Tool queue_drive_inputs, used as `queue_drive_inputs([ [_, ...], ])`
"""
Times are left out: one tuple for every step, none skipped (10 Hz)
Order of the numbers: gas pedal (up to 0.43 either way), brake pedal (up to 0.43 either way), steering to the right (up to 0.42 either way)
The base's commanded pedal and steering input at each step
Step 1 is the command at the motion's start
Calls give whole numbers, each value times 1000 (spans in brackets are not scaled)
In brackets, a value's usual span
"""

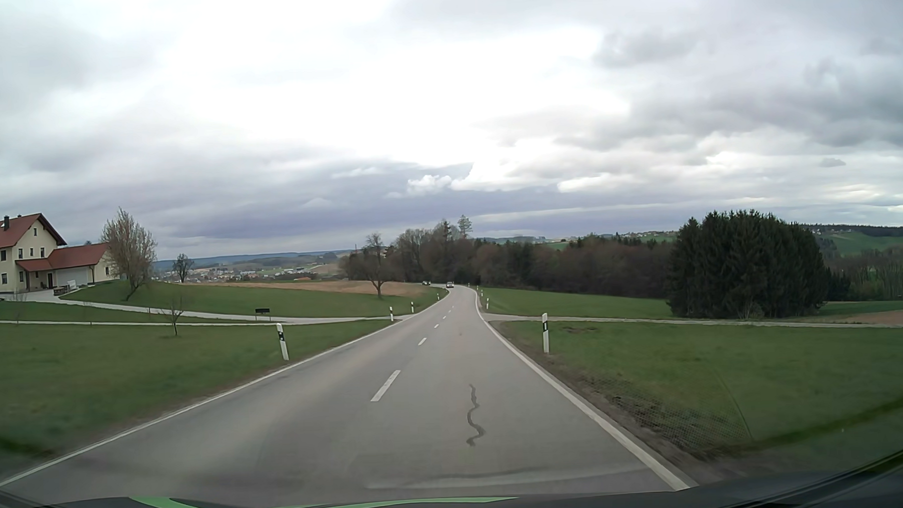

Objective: Follow the waypoints while adhering to traffic rules and regulations

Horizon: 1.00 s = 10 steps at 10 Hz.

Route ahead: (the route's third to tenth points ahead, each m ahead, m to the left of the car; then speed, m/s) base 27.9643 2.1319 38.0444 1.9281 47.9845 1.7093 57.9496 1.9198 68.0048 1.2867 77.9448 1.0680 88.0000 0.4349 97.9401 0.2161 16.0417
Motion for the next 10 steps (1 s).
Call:
queue_drive_inputs([
  [0, 0, 5],
  [0, 0, 5],
  [0, 0, 6],
  [0, 0, 6],
  [0, 0, 6],
  [0, 0, 6],
  [0, 0, 6],
  [0, 0, 6],
  [0, 0, 6],
  [0, 0, 5],
])
